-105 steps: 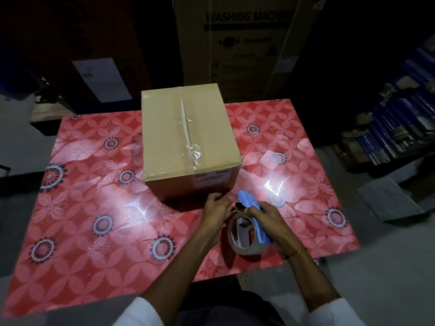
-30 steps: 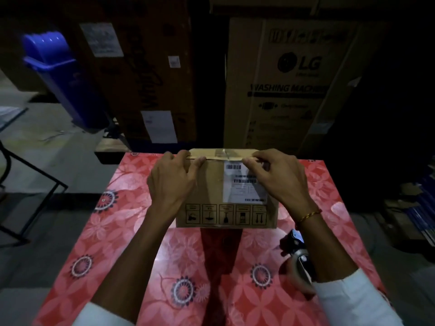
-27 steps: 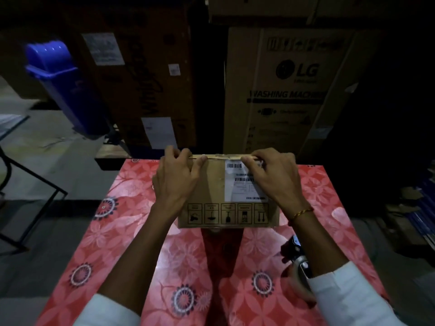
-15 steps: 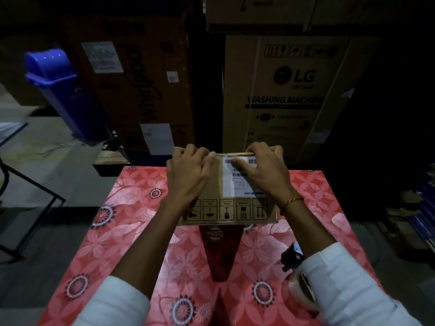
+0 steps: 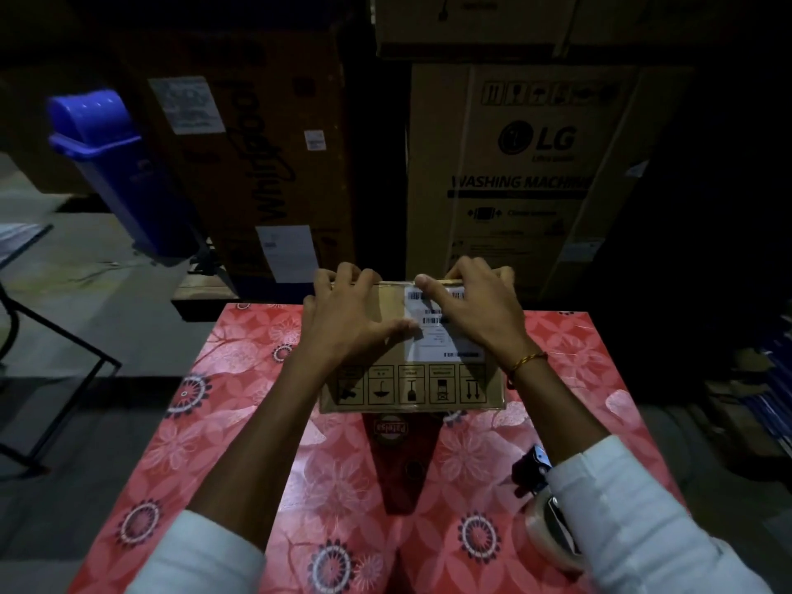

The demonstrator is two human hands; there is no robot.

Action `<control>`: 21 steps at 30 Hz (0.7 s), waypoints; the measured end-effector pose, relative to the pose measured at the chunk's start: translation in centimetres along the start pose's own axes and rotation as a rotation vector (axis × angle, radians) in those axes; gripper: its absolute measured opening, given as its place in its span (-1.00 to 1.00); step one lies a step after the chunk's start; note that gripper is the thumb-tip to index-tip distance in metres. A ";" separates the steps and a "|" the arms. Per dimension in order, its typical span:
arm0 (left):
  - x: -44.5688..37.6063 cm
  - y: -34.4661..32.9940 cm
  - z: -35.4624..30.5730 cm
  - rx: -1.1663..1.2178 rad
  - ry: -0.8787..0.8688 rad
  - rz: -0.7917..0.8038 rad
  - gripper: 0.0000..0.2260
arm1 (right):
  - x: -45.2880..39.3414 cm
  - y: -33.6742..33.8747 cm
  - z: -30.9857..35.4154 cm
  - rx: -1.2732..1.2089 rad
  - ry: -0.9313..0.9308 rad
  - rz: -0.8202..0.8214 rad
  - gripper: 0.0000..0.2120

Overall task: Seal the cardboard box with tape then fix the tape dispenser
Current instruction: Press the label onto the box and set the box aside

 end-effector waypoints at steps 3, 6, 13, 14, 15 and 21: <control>0.0 0.2 0.4 0.018 -0.027 0.052 -0.13 | 0.4 -0.6 0.5 0.144 0.001 -0.091 -0.39; 0.1 0.3 0.5 0.023 -0.039 0.076 -0.12 | 0.8 -1.2 0.4 0.283 0.070 -0.173 -0.30; 0.3 0.4 0.3 0.003 -0.043 0.071 -0.18 | 0.9 -1.7 1.5 0.472 0.153 -0.135 -0.12; 0.3 0.4 0.3 0.002 -0.044 0.076 -0.18 | 1.0 -1.8 1.7 0.470 0.142 -0.143 -0.12; 0.4 0.3 0.3 0.001 -0.047 0.078 -0.18 | 1.0 -1.9 1.8 0.462 0.126 -0.152 -0.14; 0.6 -0.3 0.1 0.059 0.004 -0.043 -0.33 | 0.7 -2.0 1.3 0.435 0.176 -0.218 -0.43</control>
Point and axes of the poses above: each hand's wrist, its own x-axis away from the middle knuckle, its own y-axis out of the back of the hand, z = x × y, the point moved 2 cm from there along -x, towards the middle knuckle, and after that the axes turned 4 degrees about z, right-handed, at the moved point
